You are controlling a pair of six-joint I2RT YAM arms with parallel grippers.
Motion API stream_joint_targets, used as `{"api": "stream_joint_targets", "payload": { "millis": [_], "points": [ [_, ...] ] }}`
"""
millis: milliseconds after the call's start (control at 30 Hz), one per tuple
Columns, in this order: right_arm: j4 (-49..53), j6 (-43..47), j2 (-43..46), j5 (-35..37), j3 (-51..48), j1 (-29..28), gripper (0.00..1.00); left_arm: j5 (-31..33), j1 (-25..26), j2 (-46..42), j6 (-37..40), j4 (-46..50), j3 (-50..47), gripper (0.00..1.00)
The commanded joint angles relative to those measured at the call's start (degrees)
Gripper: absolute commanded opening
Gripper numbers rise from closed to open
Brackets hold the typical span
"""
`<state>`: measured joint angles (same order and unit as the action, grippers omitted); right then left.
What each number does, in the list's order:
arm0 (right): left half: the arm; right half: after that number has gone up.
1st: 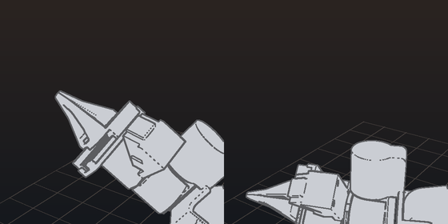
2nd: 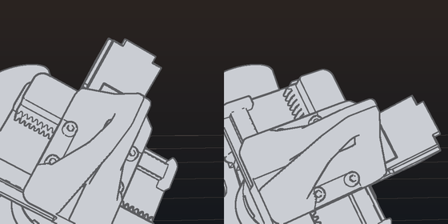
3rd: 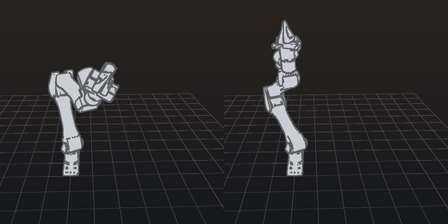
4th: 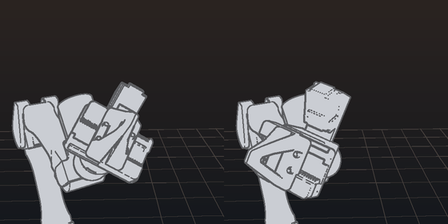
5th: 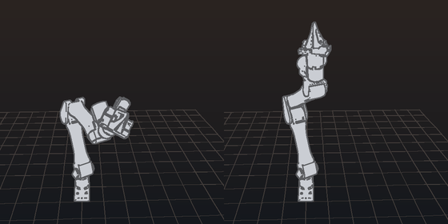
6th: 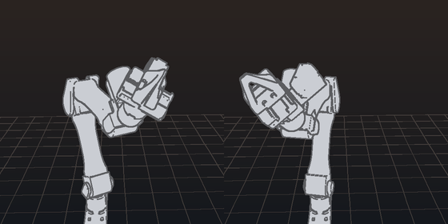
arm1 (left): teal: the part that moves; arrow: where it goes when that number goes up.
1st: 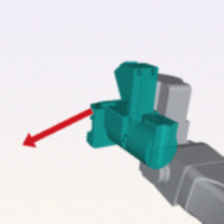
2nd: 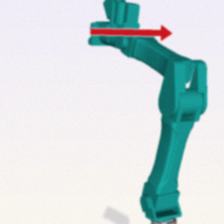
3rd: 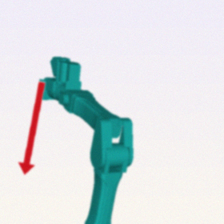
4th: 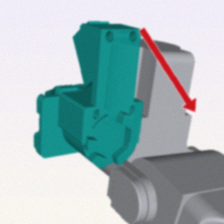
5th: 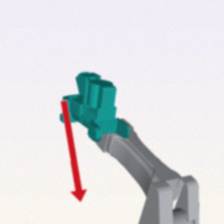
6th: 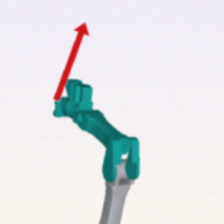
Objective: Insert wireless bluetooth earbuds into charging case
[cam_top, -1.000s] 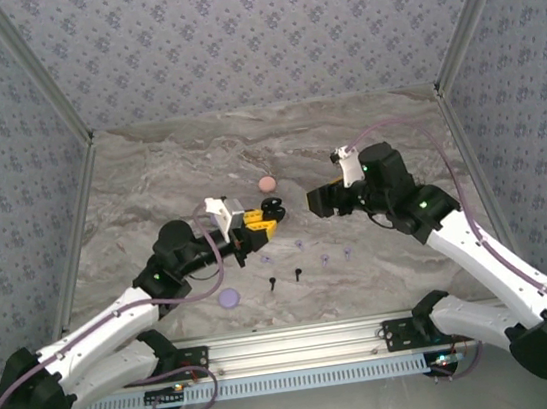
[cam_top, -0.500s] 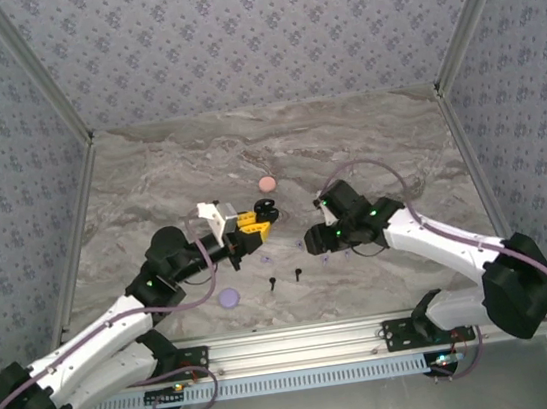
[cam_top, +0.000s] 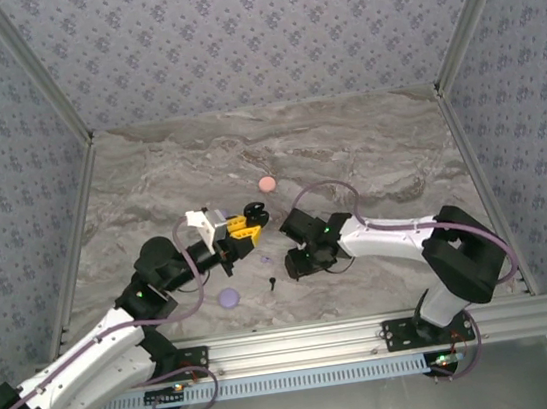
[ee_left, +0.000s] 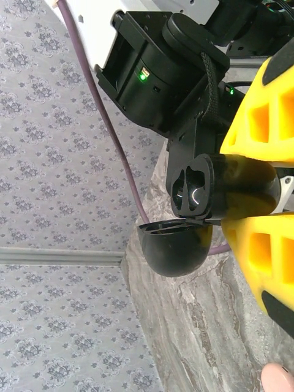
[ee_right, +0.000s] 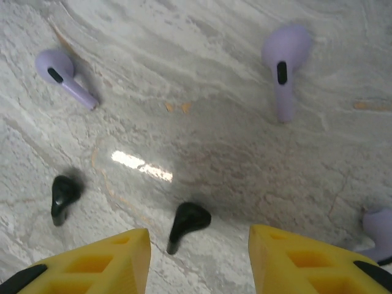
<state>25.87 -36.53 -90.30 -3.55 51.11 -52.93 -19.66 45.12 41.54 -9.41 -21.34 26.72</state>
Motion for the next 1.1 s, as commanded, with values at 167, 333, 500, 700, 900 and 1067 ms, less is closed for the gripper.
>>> {"api": "stream_joint_targets", "payload": {
  "millis": [167, 333, 500, 700, 900, 1067],
  "points": [
    [1.9, -1.7, -4.6, 2.2, 3.8, -1.8, 0.47, 0.8, 0.4, -0.9, 1.1, -0.5, -0.1, 0.0],
    [2.3, -2.0, -6.8, 2.6, 4.7, -2.5, 0.46, 0.8, 0.4, -1.0, 1.1, -0.4, -0.1, 0.0],
    [3.8, -2.0, -8.6, 3.0, 6.1, -3.2, 0.41, 0.9, 0.3, -1.1, 1.2, -0.3, 0.0, 0.0],
    [4.7, -1.8, -9.3, 3.2, 6.5, -3.5, 0.32, 1.0, 0.4, -1.2, 1.3, 0.1, 0.2, 0.0],
    [5.2, -1.3, -7.9, 3.8, 6.2, -3.7, 0.23, 1.1, 0.4, -1.3, 1.3, 0.3, 0.2, 0.0],
    [4.5, -0.2, -2.3, 6.9, 5.1, -3.4, 0.22, 1.1, 0.4, -1.2, 1.2, 0.3, 0.2, 0.0]
  ]
}}
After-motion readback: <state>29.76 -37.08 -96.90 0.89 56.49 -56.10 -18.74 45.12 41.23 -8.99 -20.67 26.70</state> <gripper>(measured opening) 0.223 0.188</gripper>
